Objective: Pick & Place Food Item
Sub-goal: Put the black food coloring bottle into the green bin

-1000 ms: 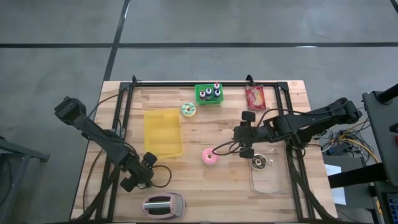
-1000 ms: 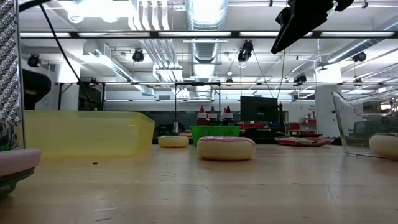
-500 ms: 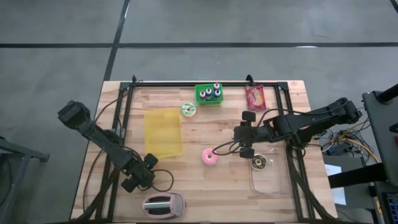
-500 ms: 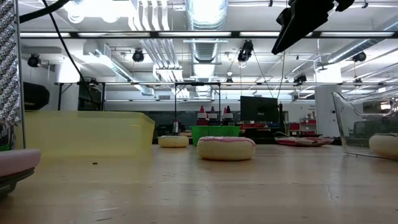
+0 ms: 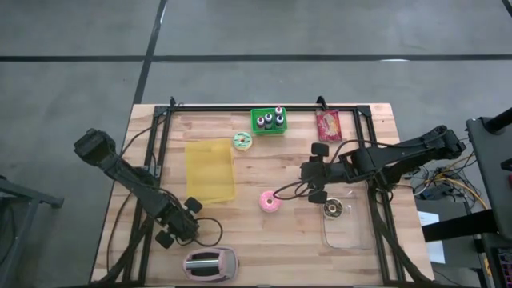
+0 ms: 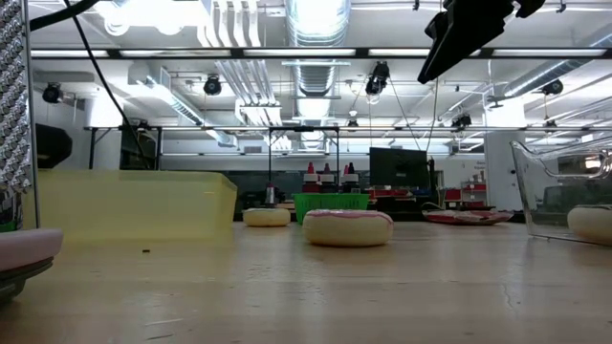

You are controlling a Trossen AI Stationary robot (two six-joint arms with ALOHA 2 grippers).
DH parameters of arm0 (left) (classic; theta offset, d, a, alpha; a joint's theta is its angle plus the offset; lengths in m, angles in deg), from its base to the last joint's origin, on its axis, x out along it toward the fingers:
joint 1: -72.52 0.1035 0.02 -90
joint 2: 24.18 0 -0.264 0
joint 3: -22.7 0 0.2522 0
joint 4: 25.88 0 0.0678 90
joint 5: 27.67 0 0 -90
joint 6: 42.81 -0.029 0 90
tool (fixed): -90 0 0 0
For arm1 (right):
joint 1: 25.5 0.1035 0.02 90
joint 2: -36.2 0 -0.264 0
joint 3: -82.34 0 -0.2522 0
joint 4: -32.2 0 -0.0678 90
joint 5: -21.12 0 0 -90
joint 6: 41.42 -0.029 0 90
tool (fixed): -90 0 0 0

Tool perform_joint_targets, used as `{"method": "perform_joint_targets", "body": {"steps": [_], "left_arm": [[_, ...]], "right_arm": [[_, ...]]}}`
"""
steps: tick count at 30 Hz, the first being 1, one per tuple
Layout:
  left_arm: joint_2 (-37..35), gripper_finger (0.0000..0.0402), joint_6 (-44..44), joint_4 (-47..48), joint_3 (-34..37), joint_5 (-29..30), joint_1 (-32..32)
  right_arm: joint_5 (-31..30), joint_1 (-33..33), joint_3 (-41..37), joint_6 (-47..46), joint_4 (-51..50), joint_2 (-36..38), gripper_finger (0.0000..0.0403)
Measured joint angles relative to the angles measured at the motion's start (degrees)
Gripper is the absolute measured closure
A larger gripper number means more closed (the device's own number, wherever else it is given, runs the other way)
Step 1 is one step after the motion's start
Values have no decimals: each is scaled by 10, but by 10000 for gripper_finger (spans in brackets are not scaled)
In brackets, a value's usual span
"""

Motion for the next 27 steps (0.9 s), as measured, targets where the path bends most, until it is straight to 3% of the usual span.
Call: {"method": "perform_joint_targets", "body": {"steps": [7, 21, 27], "left_arm": [[-7, 307, 51, 58, -8, 8, 0], [-30, 309, 78, 216, -94, 153, 0], [-39, 309, 79, 235, -107, 202, 3]], "right_arm": [[0, 0, 0, 0, 0, 0, 241], [0, 0, -1, 0, 9, 0, 241], [1, 0, -3, 7, 16, -1, 241]]}}
